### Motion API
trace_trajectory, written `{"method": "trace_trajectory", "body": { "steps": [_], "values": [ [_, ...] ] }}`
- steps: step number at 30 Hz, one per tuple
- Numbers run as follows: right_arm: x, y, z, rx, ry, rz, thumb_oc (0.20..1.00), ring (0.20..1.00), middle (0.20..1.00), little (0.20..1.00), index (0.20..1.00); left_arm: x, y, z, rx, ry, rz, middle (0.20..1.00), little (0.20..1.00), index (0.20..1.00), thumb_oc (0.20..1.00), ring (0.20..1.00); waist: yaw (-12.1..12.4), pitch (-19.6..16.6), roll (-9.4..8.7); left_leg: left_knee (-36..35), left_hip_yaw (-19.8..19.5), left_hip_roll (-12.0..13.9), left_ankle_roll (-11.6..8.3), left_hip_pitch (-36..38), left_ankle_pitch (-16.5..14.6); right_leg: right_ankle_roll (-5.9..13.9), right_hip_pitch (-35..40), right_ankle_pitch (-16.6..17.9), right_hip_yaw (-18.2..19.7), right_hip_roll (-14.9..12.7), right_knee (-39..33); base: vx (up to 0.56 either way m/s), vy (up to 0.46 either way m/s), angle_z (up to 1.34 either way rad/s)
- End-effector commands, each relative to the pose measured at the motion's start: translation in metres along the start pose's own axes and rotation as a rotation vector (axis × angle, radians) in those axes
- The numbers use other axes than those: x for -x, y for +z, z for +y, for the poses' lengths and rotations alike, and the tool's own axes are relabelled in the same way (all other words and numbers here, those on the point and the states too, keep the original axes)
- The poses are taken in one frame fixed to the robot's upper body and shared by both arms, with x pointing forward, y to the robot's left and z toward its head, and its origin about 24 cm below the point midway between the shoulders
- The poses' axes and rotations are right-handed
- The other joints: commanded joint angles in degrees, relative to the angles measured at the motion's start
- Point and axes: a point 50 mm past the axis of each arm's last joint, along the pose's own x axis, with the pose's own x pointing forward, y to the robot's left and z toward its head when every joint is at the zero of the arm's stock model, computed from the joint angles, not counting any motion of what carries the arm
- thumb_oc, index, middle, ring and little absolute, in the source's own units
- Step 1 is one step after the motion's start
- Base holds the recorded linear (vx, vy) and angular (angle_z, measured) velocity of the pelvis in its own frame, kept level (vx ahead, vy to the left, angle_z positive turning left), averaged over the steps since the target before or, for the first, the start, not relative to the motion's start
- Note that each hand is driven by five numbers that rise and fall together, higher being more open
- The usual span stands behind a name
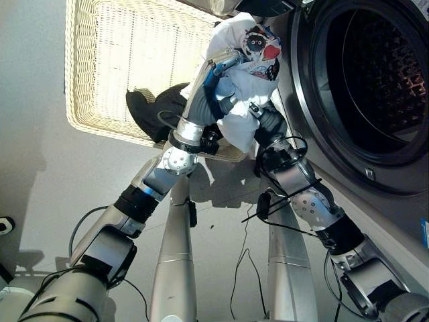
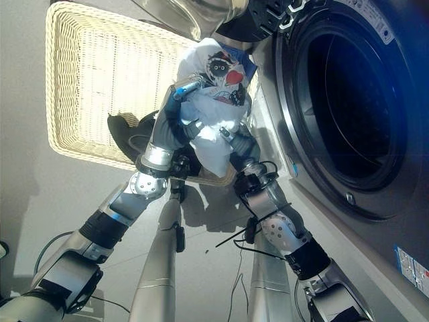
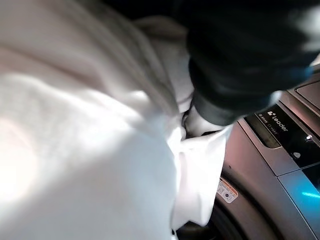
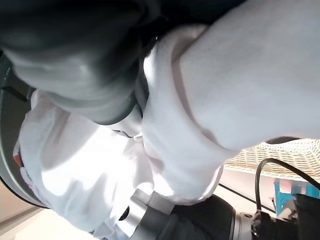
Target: Put the clothes into the washing machine.
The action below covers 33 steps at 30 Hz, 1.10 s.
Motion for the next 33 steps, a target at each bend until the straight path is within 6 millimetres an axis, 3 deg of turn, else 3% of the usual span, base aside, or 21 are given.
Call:
{"method": "trace_trajectory", "body": {
  "steps": [1, 2, 22, 33],
  "values": [
    [-0.007, 0.022, 0.045, -0.089, 0.237, -0.155, 0.200, 0.200, 0.200, 0.200, 0.200, -0.010, 0.043, -0.014, 0.133, -0.007, -0.219, 0.583, 0.583, 0.583, 0.583, 0.583, -0.9, -0.5, 1.13, 2.8, -0.5, -7.5, 4.93, -1.7, -0.7, 5.35, 3.4, 6.2, -5.8, 3.2, -6.5, 0.00, 0.000, 0.00],
    [-0.007, 0.023, 0.045, -0.089, 0.235, -0.160, 0.200, 0.200, 0.200, 0.200, 0.200, -0.009, 0.042, -0.014, 0.127, 0.003, -0.210, 1.000, 1.000, 1.000, 1.000, 1.000, -0.9, -0.5, 1.15, 2.8, -0.6, -7.5, 4.94, -1.8, -0.6, 5.35, 3.3, 6.3, -5.7, 3.2, -6.4, 0.00, 0.000, 0.00],
    [0.002, 0.041, 0.025, -0.035, 0.158, -0.272, 0.200, 0.200, 0.200, 0.200, 0.200, 0.006, 0.022, -0.005, 0.021, -0.019, -0.072, 1.000, 1.000, 1.000, 1.000, 1.000, -0.6, -0.5, 1.77, 3.0, -0.5, -7.4, 4.86, -1.8, -0.5, 5.54, 3.3, 6.3, -5.9, 2.7, -6.2, 0.00, 0.000, 0.00],
    [0.009, 0.054, 0.008, -0.047, 0.078, -0.360, 0.200, 0.200, 0.200, 0.200, 0.200, 0.018, 0.012, 0.021, 0.068, 0.287, -0.017, 1.000, 1.000, 1.000, 1.000, 1.000, -0.4, -0.5, 1.86, 3.5, -1.0, -7.3, 4.96, -2.2, -0.8, 5.46, 2.7, 6.1, -5.6, 2.5, -5.3, 0.00, 0.000, 0.00]
  ]
}}
